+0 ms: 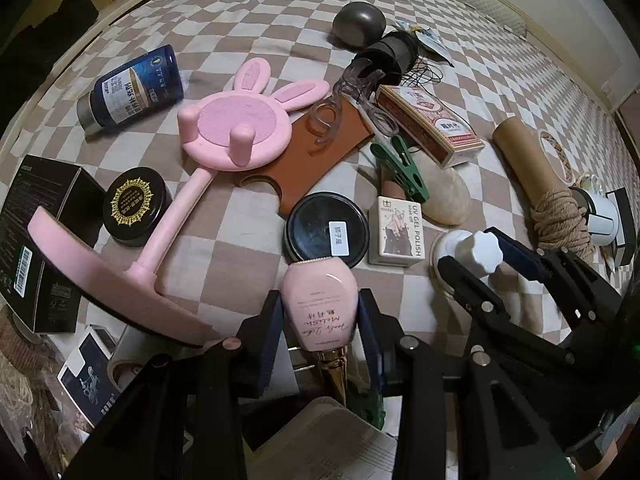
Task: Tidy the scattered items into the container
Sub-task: 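Grasp the white flower-shaped cap with the right tool, then lift the white cap with the right tool while the left tool holds the pink bottle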
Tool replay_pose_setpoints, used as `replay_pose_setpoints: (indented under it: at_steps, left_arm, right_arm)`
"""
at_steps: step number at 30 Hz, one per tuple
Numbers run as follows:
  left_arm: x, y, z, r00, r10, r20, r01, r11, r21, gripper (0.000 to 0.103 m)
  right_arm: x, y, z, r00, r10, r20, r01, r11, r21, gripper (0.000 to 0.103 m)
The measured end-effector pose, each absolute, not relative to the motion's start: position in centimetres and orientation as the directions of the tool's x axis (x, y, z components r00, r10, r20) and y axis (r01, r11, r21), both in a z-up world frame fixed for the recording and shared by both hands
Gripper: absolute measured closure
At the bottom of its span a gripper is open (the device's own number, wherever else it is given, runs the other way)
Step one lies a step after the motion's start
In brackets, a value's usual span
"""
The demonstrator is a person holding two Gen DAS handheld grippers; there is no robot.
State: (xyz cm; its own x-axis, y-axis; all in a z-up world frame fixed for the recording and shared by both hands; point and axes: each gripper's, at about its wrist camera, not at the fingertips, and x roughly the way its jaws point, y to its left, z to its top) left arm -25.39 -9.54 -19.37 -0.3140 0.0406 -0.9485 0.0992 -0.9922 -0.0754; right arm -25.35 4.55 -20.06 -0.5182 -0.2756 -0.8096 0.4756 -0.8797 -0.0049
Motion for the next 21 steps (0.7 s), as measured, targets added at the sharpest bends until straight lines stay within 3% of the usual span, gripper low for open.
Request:
replay_pose_setpoints:
  at_steps: [1, 2, 21]
  left_arm:
    - [-25.0, -9.7, -18.8, -0.314, 0.032, -0.949, 0.120, -0.990, -0.073, 0.066]
    - [-24.5, -9.8, -18.2, -0.314, 0.019, -0.949, 0.144, -0.987, -0.067, 0.066]
    - [-25.0, -7.5, -17.1, -0.351, 0.017, -0.936, 0.092, -0.994, -0.053, 0.066]
  right_arm:
    - [-25.3, 4.5, -20.0, -0.523, -0.275, -0.807, 0.479, -0.878, -0.010, 0.063]
    - [-25.3, 4.4, -19.8, -0.528, -0.274, -0.804, 0.477, -0.879, -0.014, 0.073]
    - [-25.0, 8.5, -16.3, -0.526, -0.235, -0.817, 0.355, -0.934, 0.040, 0.073]
